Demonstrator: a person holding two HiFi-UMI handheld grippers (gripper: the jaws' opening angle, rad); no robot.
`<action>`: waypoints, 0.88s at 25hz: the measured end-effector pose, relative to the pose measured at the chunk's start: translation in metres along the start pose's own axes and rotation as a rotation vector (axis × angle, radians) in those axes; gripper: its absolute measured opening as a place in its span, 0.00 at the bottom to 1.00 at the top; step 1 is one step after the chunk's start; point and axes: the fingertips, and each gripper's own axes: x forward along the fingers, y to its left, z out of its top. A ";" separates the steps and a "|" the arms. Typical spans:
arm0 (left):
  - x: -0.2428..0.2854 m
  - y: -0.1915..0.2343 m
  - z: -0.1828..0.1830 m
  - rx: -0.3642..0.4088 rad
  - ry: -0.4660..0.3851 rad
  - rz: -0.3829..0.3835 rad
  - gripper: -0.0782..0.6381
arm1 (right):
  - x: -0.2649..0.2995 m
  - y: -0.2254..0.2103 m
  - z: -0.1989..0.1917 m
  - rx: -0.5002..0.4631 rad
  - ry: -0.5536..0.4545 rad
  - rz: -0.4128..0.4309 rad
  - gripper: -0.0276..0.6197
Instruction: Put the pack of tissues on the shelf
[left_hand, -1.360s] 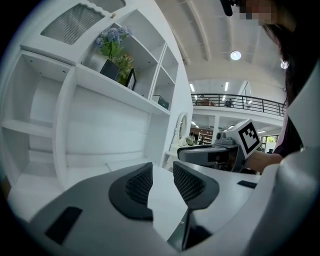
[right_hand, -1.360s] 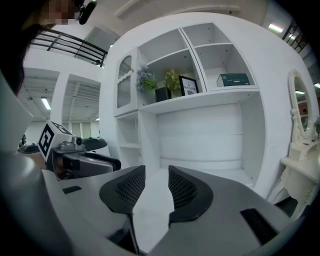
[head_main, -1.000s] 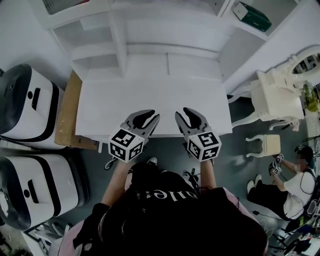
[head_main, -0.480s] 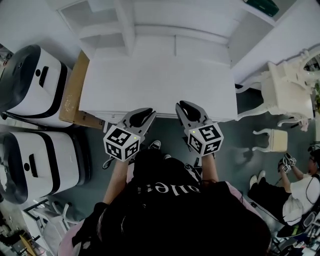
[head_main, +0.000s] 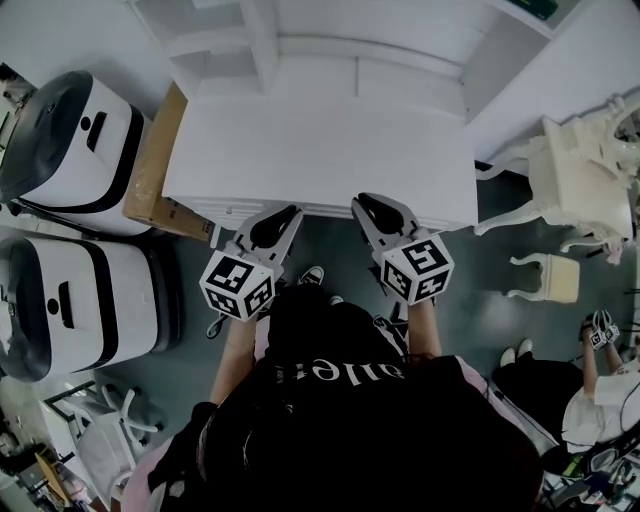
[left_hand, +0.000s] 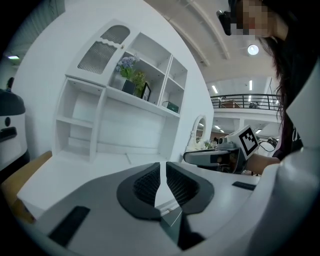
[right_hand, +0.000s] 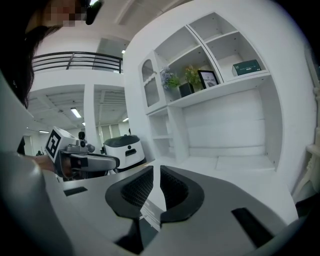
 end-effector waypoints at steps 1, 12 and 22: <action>-0.002 -0.001 -0.001 0.000 0.000 0.002 0.18 | -0.001 0.002 0.000 -0.004 0.003 0.006 0.15; -0.004 -0.011 -0.004 0.008 0.002 -0.022 0.18 | -0.006 0.021 -0.003 -0.036 0.013 0.058 0.15; 0.005 -0.015 -0.002 0.012 0.011 -0.059 0.18 | -0.006 0.025 0.004 -0.034 0.004 0.074 0.15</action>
